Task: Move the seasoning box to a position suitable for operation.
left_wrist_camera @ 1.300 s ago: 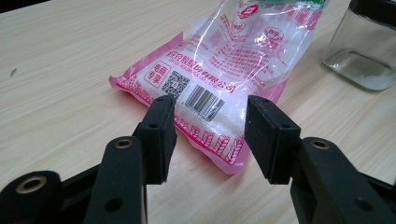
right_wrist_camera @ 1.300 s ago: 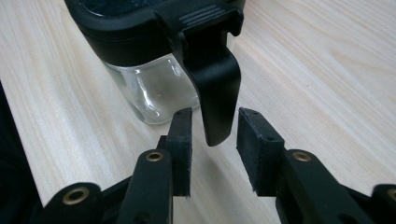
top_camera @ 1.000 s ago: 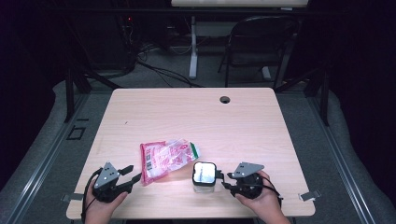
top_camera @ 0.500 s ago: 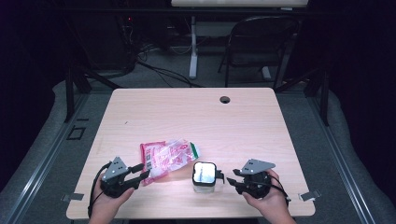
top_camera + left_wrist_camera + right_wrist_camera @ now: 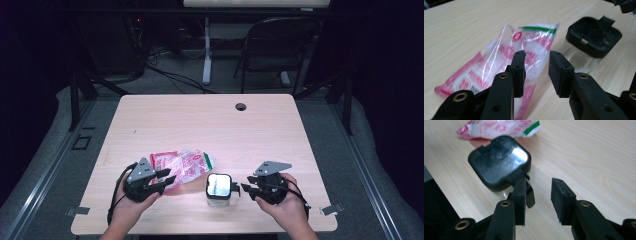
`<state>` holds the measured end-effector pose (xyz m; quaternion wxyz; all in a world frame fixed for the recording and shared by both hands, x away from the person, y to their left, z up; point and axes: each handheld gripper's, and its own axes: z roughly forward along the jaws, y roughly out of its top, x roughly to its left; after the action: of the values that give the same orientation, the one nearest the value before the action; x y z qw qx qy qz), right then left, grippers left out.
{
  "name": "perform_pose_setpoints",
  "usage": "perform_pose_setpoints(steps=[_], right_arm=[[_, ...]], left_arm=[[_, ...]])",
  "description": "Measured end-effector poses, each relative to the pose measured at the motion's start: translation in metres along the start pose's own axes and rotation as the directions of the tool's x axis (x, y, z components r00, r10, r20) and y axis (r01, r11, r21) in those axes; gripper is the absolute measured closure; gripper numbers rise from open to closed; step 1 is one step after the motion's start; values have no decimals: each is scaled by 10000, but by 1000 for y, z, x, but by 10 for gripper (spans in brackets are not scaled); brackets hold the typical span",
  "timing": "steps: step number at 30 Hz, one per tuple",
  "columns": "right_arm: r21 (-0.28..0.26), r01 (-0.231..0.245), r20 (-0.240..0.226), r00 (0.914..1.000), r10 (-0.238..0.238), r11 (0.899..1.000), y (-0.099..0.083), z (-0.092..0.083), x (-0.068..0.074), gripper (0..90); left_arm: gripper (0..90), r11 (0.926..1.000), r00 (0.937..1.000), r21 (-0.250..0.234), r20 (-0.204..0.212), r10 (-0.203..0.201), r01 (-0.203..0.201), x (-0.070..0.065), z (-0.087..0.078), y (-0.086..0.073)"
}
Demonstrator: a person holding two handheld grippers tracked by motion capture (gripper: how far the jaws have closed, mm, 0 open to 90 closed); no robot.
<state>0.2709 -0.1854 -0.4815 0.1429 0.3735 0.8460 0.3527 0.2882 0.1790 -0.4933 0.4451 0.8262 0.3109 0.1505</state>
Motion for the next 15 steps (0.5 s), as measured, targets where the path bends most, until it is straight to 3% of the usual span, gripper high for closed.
perform_pose_setpoints(steps=[8,15], right_arm=[[-149,-237,-79,9997,236,9996,17,6,2,669],[-92,-319,63,9995,319,9994,22,12,11,685]], left_arm=[[662,9998,9983,92,561,-168,163,-7,24,21],[661,9989,9970,460,769,-4,-31,-16,34,22]])
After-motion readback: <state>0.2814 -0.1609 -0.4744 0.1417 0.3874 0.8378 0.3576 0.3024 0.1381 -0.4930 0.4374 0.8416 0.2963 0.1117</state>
